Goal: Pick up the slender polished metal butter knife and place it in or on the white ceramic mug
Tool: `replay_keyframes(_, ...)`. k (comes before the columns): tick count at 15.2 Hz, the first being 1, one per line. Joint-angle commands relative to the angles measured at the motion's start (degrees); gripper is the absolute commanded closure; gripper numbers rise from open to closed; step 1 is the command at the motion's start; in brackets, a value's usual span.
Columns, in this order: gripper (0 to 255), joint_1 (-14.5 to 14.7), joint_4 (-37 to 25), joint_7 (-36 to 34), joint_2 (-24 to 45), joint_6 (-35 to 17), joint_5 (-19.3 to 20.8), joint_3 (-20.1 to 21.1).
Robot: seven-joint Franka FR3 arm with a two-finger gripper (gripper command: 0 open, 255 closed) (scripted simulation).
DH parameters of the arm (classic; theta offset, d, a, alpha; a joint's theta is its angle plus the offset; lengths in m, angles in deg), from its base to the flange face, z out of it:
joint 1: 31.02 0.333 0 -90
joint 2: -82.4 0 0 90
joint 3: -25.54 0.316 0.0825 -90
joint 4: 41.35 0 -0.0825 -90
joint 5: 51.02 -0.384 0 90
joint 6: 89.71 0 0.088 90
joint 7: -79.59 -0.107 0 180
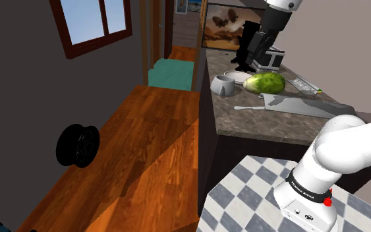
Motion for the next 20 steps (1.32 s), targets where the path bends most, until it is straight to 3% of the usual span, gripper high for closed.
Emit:
replay_keyframes(1, 0, 0.0, 0.0, 0.0, 0.0, 0.0, 0.0, 0.0)
replay_keyframes(11, 0, 2.1, 12.6, 24.9, -1.7, -7.4, 8.4, -14.4)
replay_keyframes(20, 0, 3.3, 15.8, 47.4, 6.7, -16.8, 17.3, -29.0)
